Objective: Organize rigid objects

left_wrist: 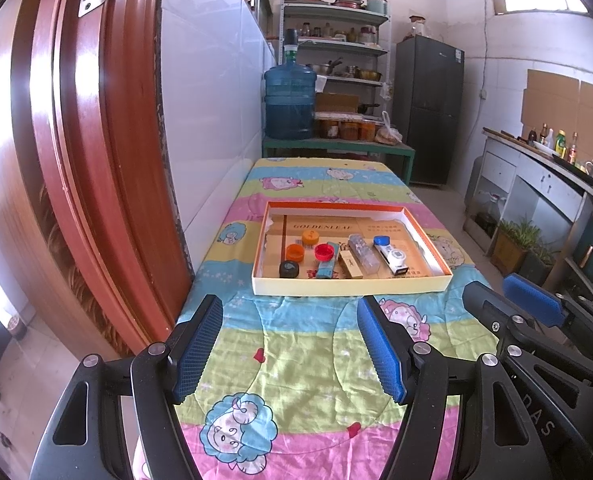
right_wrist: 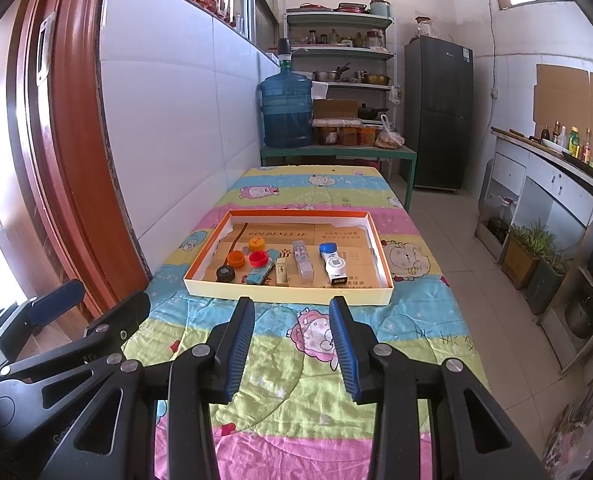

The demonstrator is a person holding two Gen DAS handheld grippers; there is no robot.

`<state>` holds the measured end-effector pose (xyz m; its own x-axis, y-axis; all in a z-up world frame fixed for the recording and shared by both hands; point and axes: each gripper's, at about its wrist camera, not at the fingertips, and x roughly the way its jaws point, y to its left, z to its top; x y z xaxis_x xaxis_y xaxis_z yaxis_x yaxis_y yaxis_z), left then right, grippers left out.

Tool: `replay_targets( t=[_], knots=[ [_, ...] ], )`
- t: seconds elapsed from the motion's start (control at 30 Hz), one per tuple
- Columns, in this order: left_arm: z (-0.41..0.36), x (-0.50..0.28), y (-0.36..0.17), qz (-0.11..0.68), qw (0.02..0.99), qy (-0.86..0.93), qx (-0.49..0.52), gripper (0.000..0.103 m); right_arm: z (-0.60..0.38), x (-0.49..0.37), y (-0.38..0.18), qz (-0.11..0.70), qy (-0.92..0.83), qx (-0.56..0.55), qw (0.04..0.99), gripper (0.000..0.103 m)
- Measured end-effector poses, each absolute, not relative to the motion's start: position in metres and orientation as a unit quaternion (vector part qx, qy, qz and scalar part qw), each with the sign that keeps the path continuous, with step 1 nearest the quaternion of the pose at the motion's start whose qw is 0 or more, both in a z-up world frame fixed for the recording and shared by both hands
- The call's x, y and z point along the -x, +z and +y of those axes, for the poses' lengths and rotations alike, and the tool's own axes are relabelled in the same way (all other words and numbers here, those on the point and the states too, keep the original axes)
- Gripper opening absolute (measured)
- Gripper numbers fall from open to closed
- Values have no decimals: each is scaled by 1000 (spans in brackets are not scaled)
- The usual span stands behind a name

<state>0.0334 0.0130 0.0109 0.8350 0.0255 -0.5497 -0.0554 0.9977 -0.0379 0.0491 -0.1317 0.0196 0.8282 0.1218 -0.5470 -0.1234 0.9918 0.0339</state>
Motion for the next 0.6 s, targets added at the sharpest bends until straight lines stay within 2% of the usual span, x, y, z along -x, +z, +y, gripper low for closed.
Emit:
replay_targets(
  t=[0.6],
  knots=[
    [12, -34, 8, 288, 957, 21, 25, 72, -131, -50, 17, 288, 63, 0, 956, 39]
  ],
)
